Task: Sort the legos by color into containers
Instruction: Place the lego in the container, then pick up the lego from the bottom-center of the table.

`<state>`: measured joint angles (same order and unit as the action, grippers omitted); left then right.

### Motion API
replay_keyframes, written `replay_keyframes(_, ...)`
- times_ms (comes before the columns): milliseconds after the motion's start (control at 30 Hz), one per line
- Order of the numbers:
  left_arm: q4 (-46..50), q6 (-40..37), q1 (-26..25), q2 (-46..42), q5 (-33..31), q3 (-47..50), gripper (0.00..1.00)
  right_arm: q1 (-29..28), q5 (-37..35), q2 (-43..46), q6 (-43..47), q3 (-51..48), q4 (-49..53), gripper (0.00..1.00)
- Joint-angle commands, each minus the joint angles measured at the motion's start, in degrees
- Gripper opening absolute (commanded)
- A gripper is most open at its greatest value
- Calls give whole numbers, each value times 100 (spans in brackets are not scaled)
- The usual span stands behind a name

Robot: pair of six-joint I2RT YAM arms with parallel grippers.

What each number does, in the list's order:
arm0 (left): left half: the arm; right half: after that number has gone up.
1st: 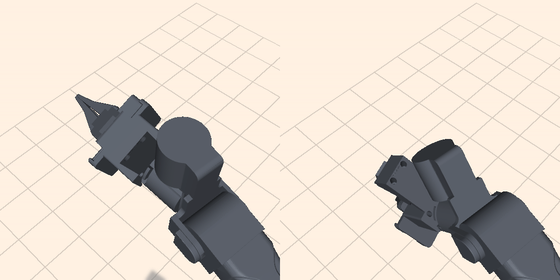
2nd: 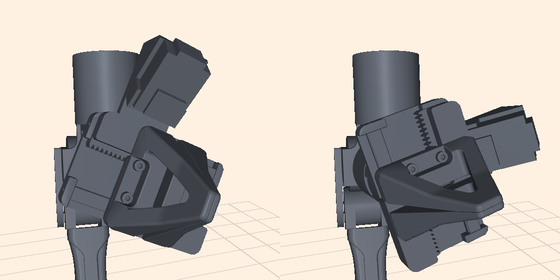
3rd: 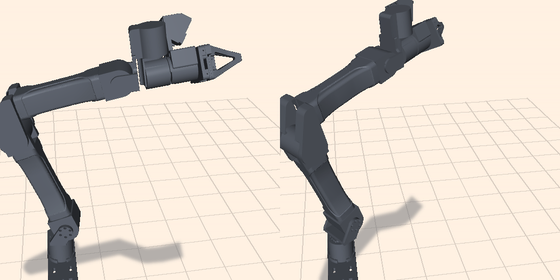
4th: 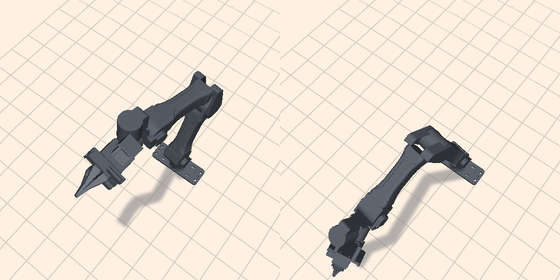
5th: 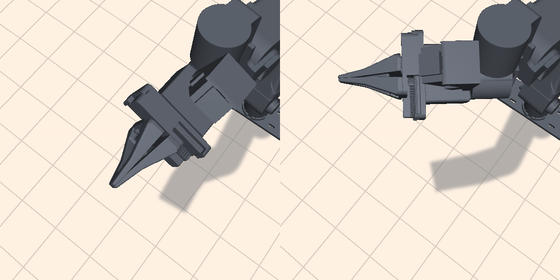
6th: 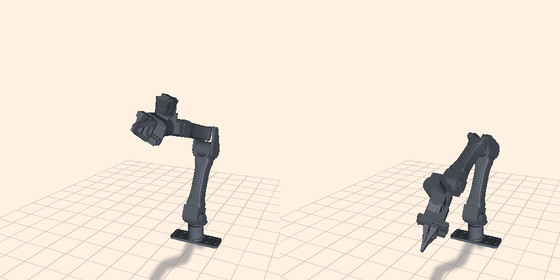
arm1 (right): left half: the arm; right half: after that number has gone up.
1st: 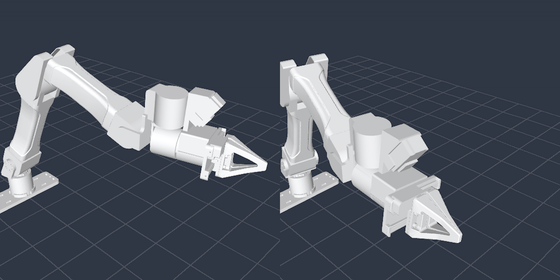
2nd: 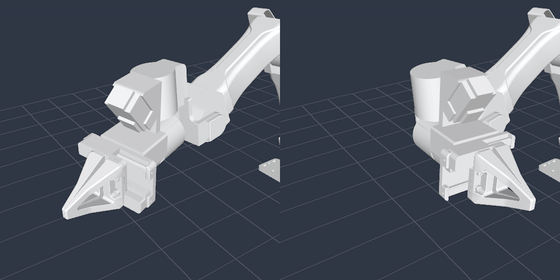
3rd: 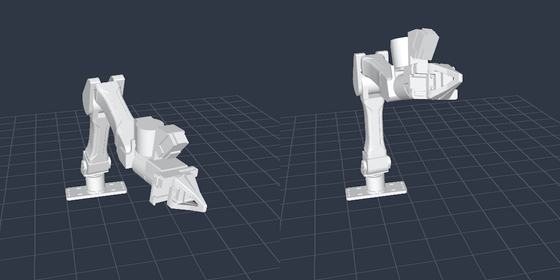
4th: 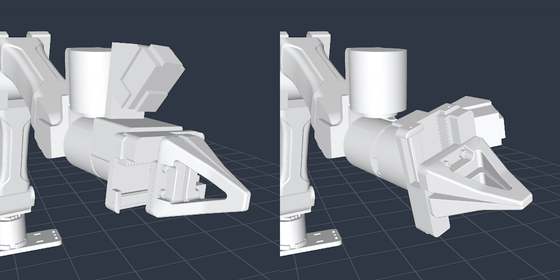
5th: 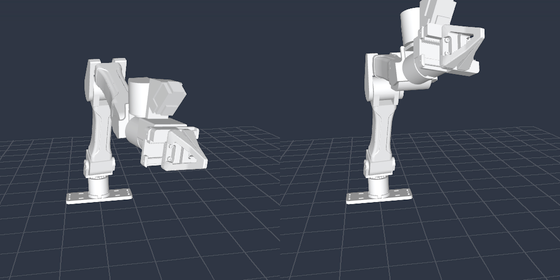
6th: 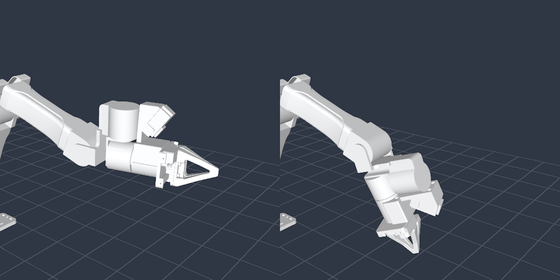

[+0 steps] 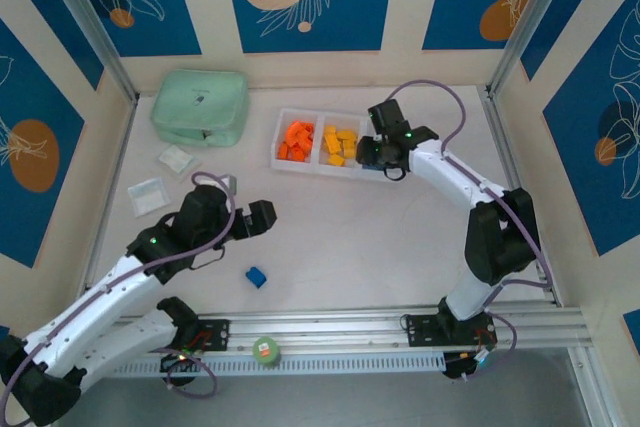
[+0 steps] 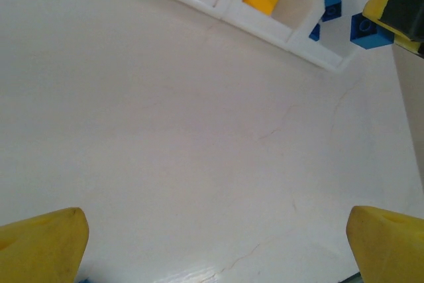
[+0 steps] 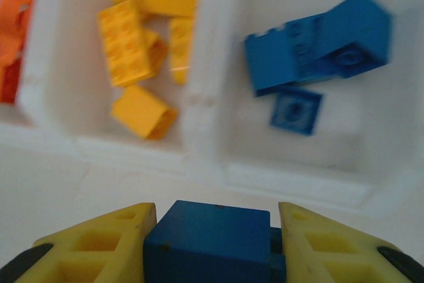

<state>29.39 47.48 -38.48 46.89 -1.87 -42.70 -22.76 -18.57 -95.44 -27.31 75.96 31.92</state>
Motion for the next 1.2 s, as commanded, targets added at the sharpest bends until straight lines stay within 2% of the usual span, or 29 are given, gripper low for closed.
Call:
replay_keyframes(0, -750, -158, 51, 184, 194, 80, 99, 240, -256, -378, 264, 314, -63, 42)
replay_keyframes(233, -1036, -222, 109, 580, 343, 10, 99, 639, -340, -1258, 480, 1064, -129, 43)
replay_keyframes(433, -1067, -222, 147, 702, 406, -2, 99, 644, -238, -1422, 604, 1394, -52, 64)
replay_keyframes(600, -1054, -191, 188, 653, 415, 33, 99, 500, -225, -1151, 580, 1203, 26, 68)
replay_keyframes(833, -630, -257, 245, 312, 381, 42, 99, -175, 82, -212, 292, 220, -45, 74)
replay_keyframes(1167, 653, -337, 313, -542, 158, 10, 99, -1940, 552, 297, -220, -515, -185, 77)
